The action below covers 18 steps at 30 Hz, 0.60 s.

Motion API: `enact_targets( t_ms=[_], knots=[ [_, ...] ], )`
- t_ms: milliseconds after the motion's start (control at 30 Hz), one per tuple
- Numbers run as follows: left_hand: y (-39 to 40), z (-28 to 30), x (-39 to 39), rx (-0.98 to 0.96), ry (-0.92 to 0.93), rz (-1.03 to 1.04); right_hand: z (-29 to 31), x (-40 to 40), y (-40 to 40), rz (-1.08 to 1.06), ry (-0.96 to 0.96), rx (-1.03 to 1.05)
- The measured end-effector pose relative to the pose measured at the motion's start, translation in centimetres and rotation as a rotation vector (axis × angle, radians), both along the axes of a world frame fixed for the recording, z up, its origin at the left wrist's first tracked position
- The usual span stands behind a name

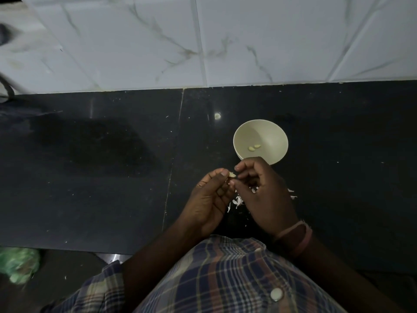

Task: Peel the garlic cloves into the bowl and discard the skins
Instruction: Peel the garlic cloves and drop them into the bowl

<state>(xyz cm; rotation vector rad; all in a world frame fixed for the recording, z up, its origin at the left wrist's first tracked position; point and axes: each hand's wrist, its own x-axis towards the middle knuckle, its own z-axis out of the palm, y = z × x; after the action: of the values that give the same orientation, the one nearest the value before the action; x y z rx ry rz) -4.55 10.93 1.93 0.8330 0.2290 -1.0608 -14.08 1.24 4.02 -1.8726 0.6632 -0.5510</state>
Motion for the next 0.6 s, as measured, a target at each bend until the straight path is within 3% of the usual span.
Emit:
enact_targets(
  t_ms=[600],
  knots=[
    [-0.08, 0.40, -0.34, 0.001, -0.011, -0.017, -0.26, 0.15, -0.11, -0.053, -0.094, 0.085]
  ],
)
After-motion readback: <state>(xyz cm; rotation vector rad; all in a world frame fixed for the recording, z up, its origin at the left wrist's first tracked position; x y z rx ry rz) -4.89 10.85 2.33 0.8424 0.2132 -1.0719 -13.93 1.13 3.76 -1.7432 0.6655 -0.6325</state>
